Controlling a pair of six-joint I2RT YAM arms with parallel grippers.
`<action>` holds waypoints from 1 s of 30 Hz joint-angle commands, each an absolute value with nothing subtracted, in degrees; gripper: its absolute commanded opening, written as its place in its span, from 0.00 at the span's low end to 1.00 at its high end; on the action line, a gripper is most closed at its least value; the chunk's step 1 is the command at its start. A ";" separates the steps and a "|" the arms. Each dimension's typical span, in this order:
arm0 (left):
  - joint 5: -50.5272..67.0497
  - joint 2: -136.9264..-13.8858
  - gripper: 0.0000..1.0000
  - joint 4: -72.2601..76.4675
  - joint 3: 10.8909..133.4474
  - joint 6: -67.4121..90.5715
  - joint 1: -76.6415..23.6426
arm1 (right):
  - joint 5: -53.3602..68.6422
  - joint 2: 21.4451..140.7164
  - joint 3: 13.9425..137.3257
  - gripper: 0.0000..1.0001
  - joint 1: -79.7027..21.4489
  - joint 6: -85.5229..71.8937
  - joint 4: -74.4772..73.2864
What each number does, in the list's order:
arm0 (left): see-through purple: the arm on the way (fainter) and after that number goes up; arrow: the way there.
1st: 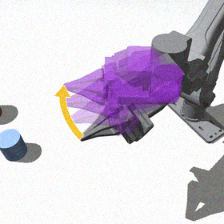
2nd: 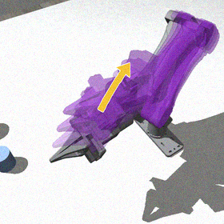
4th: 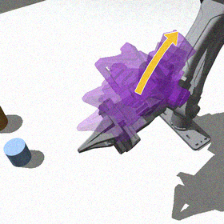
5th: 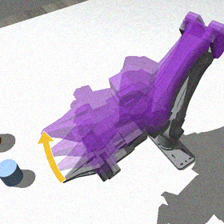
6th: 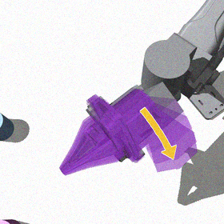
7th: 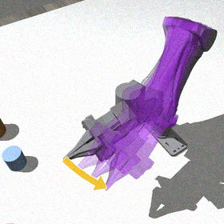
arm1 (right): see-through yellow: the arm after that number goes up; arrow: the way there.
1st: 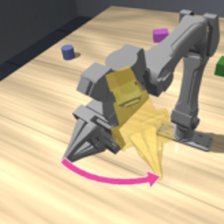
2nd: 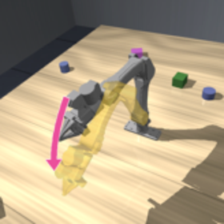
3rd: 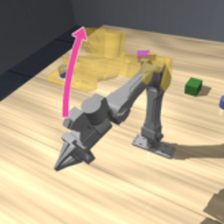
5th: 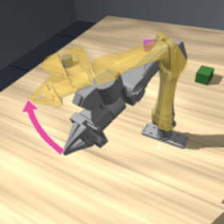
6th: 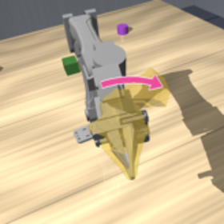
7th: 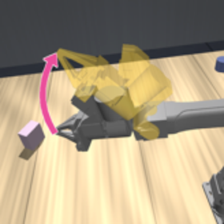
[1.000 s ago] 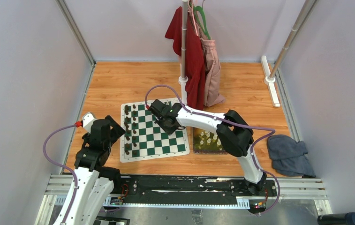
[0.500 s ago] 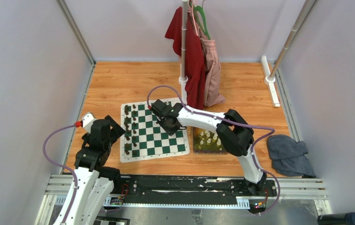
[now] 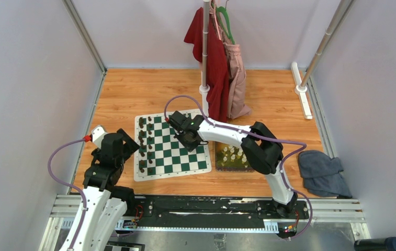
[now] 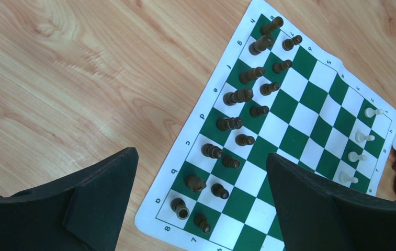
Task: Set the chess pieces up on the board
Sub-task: Place the chess piece on the chessboard.
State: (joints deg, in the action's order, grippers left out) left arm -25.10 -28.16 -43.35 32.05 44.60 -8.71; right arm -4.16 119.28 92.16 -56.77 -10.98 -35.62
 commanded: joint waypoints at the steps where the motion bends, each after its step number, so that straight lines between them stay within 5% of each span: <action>1: -25.93 -27.88 1.00 -43.08 31.82 45.05 -8.44 | -3.54 118.91 91.04 0.00 -56.14 -11.84 -36.26; 20: -25.94 -27.60 1.00 -43.26 31.90 45.20 -8.44 | -2.86 119.09 90.40 0.00 -56.05 -11.86 -35.86; 30: -26.01 -27.60 1.00 -43.29 31.79 45.26 -8.44 | -3.08 119.09 90.87 0.24 -56.12 -11.45 -36.19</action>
